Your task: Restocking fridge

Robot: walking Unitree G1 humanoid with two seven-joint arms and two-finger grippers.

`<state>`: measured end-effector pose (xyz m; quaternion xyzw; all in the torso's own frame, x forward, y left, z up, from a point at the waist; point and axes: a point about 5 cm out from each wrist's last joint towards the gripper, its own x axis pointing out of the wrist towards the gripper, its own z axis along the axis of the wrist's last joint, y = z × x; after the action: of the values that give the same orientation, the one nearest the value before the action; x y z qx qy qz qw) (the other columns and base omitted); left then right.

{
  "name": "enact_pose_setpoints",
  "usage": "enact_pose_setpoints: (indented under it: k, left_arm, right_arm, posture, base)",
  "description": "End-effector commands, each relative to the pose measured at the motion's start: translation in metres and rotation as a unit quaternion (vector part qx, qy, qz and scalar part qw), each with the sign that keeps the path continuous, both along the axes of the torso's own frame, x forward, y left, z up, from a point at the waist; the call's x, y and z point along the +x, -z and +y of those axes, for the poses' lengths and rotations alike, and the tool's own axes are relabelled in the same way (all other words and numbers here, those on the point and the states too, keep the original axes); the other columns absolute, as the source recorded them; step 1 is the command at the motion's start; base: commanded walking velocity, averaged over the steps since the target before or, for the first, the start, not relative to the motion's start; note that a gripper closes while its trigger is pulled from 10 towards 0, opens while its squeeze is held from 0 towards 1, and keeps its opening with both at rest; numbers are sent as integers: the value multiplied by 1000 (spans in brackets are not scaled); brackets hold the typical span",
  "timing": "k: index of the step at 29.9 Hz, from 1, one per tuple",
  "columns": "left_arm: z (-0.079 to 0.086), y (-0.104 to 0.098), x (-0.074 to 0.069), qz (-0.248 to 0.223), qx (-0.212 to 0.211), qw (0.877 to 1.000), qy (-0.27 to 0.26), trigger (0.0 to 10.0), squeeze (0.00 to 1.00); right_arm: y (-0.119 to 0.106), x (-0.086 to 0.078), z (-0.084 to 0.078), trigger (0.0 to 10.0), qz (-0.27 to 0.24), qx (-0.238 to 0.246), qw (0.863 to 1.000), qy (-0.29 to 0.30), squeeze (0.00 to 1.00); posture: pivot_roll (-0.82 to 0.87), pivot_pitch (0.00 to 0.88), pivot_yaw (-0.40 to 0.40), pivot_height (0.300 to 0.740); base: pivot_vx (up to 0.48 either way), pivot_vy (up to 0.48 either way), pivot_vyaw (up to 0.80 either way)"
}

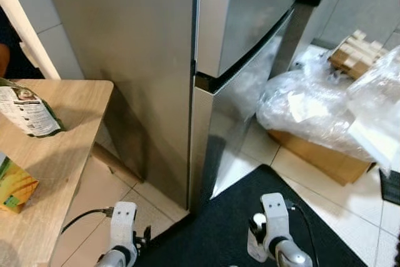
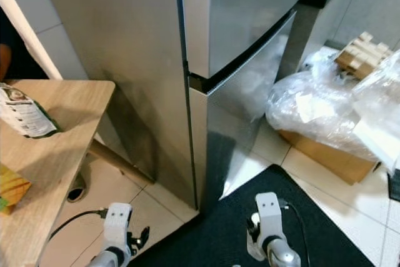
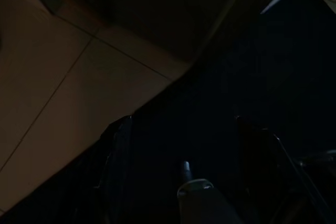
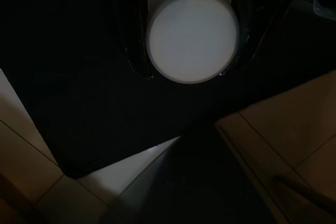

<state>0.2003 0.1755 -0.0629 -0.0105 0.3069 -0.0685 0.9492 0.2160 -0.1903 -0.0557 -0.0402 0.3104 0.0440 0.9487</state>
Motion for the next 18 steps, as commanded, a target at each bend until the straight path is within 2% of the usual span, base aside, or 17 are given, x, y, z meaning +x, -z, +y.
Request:
enact_pose_setpoints:
  k: [1, 5, 6, 12, 18]
  left_arm:
    - [-5, 4, -6, 9, -1, 1000, 14, 10000, 0]
    - [-6, 3, -6, 7, 0, 1000, 18, 10000, 0]
    - [-6, 3, -5, 2, 15, 999, 28, 10000, 0]
    - [-5, 4, -6, 6, 8, 1000, 16, 10000, 0]
    - [6, 0, -3, -8, 17, 999, -34, 10000, 0]
  right_arm:
    - [3, -6, -4, 10000, 10, -3, 1000, 8, 0]
    - [3, -6, -4, 10000, 10, -3, 1000, 9, 0]
    - [3, -5, -4, 10000, 9, -3, 1000, 9, 0]
    - [2, -4, -3, 10000, 8, -3, 1000, 8, 0]
    - [2, -3, -3, 10000, 6, -3, 1000, 6, 0]
  posture:
    - [-138, 86, -7, 725]
    - [-138, 88, -8, 725]
    - [-137, 89, -10, 725]
    - [-136, 90, -10, 725]
    - [-134, 91, -12, 725]
  base:
    - [0, 0, 0]
    - [0, -137, 0]
    - [0, -480, 0]
    - [0, -480, 0]
    - [0, 0, 0]
